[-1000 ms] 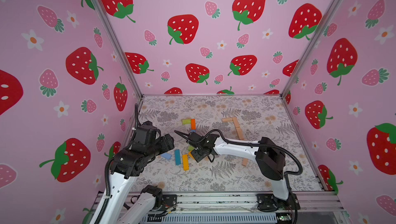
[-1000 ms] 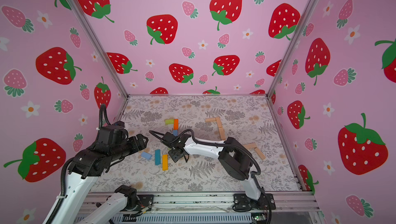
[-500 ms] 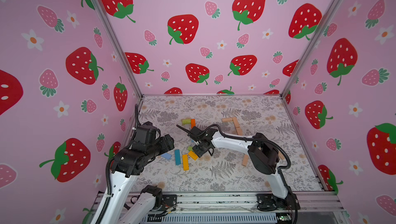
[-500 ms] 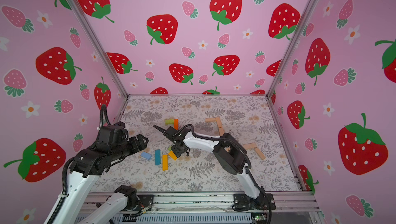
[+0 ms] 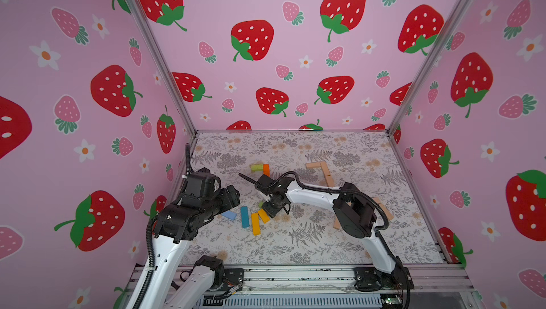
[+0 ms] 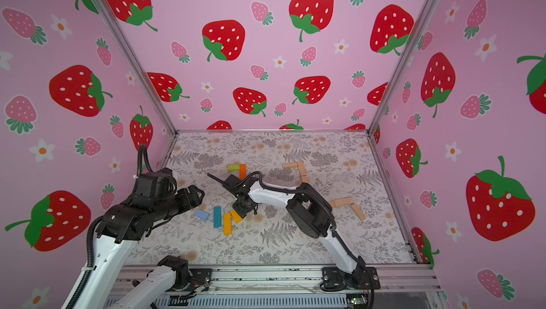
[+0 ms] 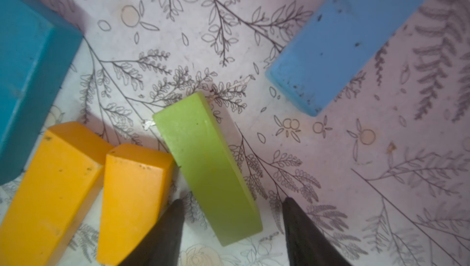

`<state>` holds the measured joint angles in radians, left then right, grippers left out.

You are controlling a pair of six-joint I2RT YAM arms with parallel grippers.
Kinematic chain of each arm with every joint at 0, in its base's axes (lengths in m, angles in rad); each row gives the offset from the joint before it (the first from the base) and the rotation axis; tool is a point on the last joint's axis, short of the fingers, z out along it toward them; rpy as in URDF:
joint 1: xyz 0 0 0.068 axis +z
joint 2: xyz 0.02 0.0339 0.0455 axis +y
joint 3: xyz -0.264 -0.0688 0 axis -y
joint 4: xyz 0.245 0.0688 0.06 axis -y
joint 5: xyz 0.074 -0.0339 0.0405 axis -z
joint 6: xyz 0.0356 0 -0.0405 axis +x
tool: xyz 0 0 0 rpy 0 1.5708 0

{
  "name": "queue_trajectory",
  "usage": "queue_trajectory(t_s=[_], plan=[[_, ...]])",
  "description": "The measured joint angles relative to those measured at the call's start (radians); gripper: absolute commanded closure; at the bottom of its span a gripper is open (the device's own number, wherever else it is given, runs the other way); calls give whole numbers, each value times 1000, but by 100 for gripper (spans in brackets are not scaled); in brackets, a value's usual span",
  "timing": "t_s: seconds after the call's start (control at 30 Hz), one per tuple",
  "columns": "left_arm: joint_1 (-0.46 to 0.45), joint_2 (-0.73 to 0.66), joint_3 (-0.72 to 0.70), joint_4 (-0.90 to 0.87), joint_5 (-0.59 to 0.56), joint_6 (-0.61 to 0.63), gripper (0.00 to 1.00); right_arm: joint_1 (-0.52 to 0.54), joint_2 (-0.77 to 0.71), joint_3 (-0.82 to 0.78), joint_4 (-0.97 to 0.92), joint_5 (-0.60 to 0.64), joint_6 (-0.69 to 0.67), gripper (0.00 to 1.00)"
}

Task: Assemble a giraffe with building blocks
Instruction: Assemble the building block at the center of the board.

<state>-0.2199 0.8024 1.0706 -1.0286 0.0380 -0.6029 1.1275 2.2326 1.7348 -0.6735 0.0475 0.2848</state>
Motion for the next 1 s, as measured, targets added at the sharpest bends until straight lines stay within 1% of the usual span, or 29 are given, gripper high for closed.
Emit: queue_trajectory(t_s=[0.03,0.07,0.1,0.2,0.33,0.43,0.5,0.57,0.77,0.87,1.0], plan=[[1,0,0,0,0,1,12,0,1,2,0,-4,3,49],[2,0,0,0,0,1,12,0,3,4,2,-7,4,54],[3,2,0,0,0,2,12,0,3,5,4,-10,5,57],[6,3,0,0,0,4,12,0,3,2,13,-17,31,64],[10,3,0,0,1,5,12,3,-35,-70,74,-20,103,69],[13,3,0,0,6,5,12,5,-92,-163,125,-20,194,73],[14,3,0,1,9,5,12,8,-125,-217,149,-18,262,73],[17,3,0,3,18,6,12,11,-138,-238,162,-12,325,74],[26,7,0,14,35,13,12,33,-135,-237,179,9,463,74],[32,10,0,21,45,20,12,43,-119,-213,175,10,510,72],[44,10,0,24,52,31,12,48,-111,-200,175,14,575,65]])
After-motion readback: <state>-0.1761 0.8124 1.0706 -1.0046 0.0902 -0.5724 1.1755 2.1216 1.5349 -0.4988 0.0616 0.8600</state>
